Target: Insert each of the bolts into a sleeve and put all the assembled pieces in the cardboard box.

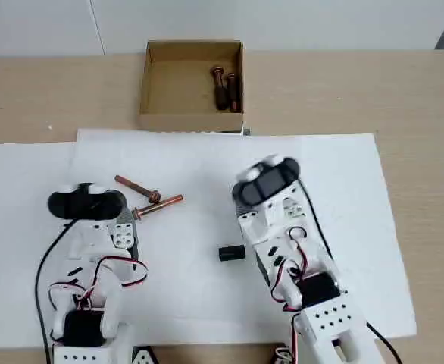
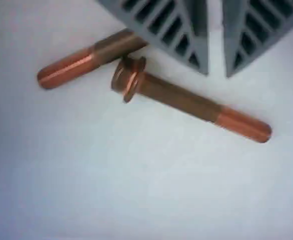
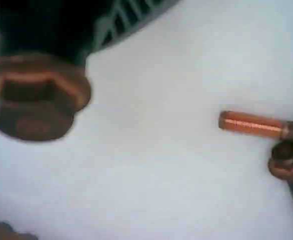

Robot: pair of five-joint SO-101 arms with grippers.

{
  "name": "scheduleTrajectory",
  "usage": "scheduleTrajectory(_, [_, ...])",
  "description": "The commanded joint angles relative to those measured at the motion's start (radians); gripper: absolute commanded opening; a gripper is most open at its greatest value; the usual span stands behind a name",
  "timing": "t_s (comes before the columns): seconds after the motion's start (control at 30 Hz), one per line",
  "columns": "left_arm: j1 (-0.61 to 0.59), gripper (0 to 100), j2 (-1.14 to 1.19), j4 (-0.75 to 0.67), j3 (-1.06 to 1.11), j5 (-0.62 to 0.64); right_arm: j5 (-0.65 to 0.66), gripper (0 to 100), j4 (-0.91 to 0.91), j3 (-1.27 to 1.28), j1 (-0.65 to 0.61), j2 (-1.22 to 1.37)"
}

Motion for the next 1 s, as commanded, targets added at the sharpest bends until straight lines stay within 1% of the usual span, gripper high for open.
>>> scheduleTrajectory(0.0, [-0.015,1,-0.008,0.002,0.012,-0.029,-0.107,0.2,0.159,-0.252,0.016,0.064])
scheduleTrajectory(0.07, [-0.015,1,-0.008,0.002,0.015,-0.029,-0.132,0.2,0.205,-0.374,0.016,0.150])
scheduleTrajectory(0.17, [-0.015,1,-0.006,0.002,0.018,-0.029,-0.133,0.2,0.243,-0.545,0.015,0.311])
scheduleTrajectory(0.37, [-0.015,1,-0.006,-0.002,0.081,-0.038,-0.127,0.2,0.240,-0.821,0.015,0.593])
scheduleTrajectory(0.5, [-0.012,1,-0.008,0.000,0.084,-0.084,-0.115,0.2,0.240,-1.010,0.015,0.777])
scheduleTrajectory(0.6, [-0.011,1,-0.008,0.000,0.084,-0.087,-0.049,0.2,0.220,-1.163,0.015,0.932])
scheduleTrajectory(0.83, [-0.009,1,-0.008,0.000,0.084,-0.087,0.086,0.2,0.097,-1.499,0.025,1.290])
scheduleTrajectory(0.97, [-0.009,1,-0.008,0.000,0.084,-0.087,0.164,0.2,0.076,-1.677,0.024,1.472])
